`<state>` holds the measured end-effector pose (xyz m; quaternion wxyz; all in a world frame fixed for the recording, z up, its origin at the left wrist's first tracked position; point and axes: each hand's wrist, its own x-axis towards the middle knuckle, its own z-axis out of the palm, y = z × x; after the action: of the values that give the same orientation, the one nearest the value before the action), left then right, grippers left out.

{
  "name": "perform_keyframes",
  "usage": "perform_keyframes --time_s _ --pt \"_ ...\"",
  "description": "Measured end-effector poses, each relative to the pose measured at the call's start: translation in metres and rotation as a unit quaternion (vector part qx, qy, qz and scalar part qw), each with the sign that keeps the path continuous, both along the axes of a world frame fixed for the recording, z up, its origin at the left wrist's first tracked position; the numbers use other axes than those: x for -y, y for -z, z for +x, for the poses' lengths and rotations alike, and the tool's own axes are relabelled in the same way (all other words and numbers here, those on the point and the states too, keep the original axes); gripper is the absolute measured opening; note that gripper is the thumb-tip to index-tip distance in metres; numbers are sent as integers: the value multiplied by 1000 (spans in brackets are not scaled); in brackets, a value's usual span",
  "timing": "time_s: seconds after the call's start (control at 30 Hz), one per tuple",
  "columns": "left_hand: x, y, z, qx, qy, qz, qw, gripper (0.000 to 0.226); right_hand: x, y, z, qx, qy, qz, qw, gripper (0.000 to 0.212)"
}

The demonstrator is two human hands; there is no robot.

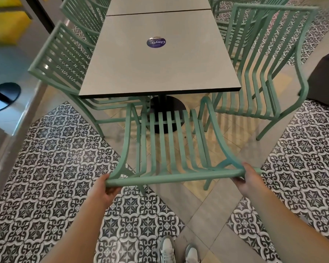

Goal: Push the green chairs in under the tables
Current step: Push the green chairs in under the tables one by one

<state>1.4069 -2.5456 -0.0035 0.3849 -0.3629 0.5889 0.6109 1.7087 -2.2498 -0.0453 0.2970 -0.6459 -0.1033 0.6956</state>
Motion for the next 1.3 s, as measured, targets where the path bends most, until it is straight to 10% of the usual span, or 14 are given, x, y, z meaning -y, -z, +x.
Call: perform_keyframes --time_s 1.3 --pt "9 2 -11 -7 8 41 999 31 17 -12 -4 -13 0 0 1000 38"
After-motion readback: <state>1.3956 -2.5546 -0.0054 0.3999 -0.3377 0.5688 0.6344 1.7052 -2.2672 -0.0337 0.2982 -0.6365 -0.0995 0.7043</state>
